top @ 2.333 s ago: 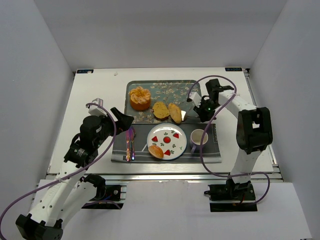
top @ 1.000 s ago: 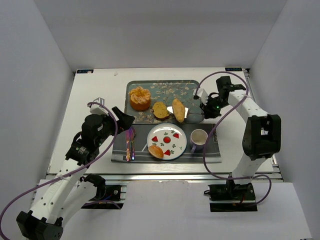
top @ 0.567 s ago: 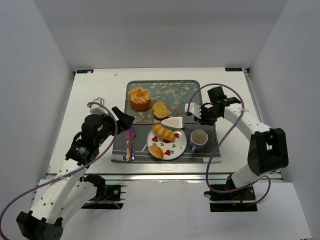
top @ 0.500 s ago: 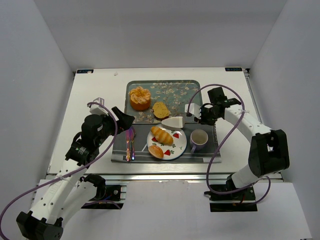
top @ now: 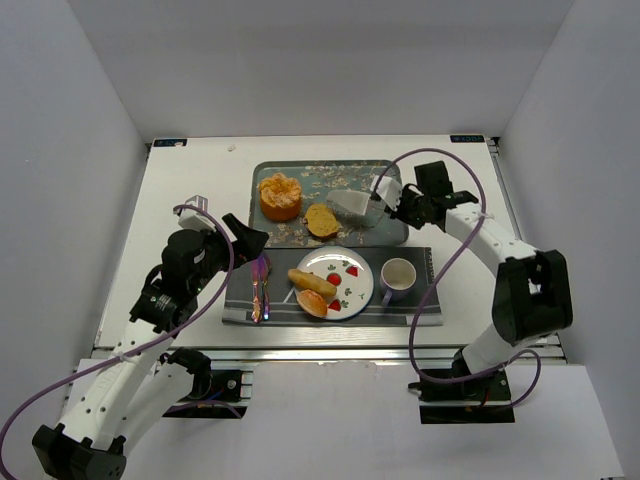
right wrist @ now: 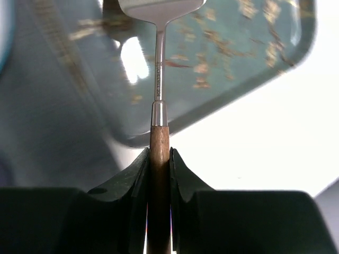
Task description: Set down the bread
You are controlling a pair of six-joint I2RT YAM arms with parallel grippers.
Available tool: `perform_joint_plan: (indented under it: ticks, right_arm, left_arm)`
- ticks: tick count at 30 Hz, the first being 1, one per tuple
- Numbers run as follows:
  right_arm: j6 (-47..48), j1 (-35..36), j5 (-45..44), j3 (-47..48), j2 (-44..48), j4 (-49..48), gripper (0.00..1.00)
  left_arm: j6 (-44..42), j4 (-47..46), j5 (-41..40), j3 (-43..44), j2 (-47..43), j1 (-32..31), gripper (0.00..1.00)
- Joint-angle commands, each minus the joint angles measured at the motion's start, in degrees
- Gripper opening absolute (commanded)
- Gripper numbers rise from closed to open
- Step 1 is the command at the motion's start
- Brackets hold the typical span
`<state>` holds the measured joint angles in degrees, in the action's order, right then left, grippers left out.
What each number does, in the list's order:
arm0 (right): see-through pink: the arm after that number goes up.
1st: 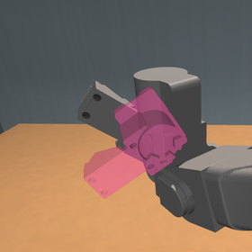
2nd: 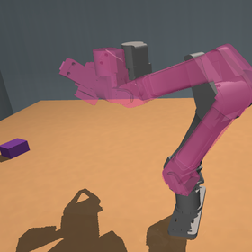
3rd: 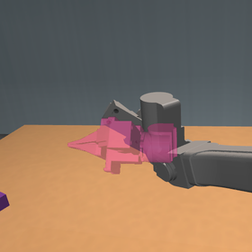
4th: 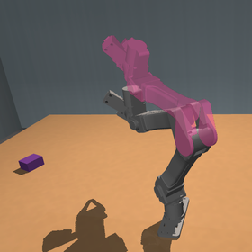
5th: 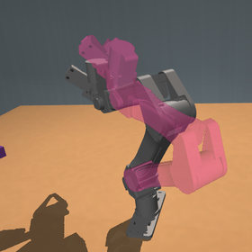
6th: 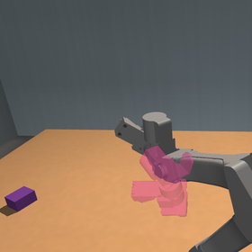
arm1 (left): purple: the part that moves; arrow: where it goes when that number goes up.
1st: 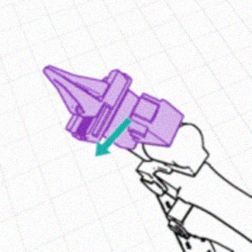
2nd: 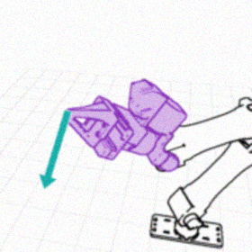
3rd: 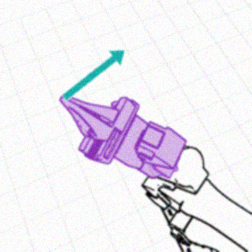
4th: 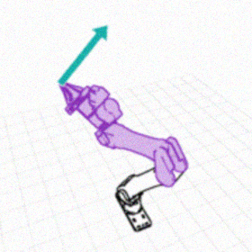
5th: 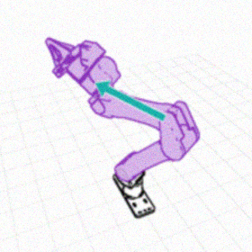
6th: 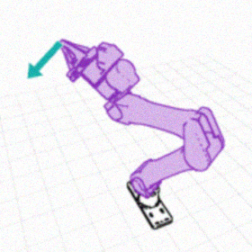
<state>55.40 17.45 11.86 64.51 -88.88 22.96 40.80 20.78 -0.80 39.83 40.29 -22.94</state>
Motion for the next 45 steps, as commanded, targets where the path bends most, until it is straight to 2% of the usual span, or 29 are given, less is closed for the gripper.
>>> perform_joint_plan:
  ticks: [1, 2, 6, 11, 16, 22, 31, 45]
  right_arm:
    - [-7.58, 0.30, -9.01, 5.35, -5.58, -7.57, 0.00]
    - [-6.97, 1.43, -13.83, 6.15, -7.95, -8.62, 0.00]
    - [-6.01, 3.81, -20.54, 7.64, -12.70, -10.83, 0.00]
    - [-3.98, 6.01, -22.31, 9.49, -16.23, -13.20, 0.00]
    - [-1.70, 7.77, -20.04, 14.41, -20.10, -9.43, 0.00]
    - [3.48, 10.05, -16.08, 12.75, -18.70, -6.97, 0.00]
    - [10.78, 10.32, -6.41, 12.22, -17.03, 6.04, 0.00]
    - [10.62, 9.35, -2.37, 13.80, -17.82, 11.40, 0.00]
  left_arm:
    - [-0.01, -0.47, 0.27, -0.02, -0.39, 0.26, 0.98]
    - [-0.10, -0.47, 0.27, 0.15, -0.22, 0.18, 0.98]
    - [-0.19, -0.56, 0.18, 0.51, 0.31, 0.26, 0.98]
    - [-0.19, -0.21, 0.01, 0.42, 0.05, 0.26, 0.98]
    - [-0.37, -0.12, -0.17, 0.59, 0.14, 0.26, 0.98]
    - [-0.28, -0.21, -0.34, 0.42, 0.14, 0.26, 0.98]
    - [-0.28, -0.30, -0.26, -0.37, -0.30, 0.26, 0.98]
    - [0.16, 0.23, -0.52, -0.99, -1.62, 0.26, 0.98]
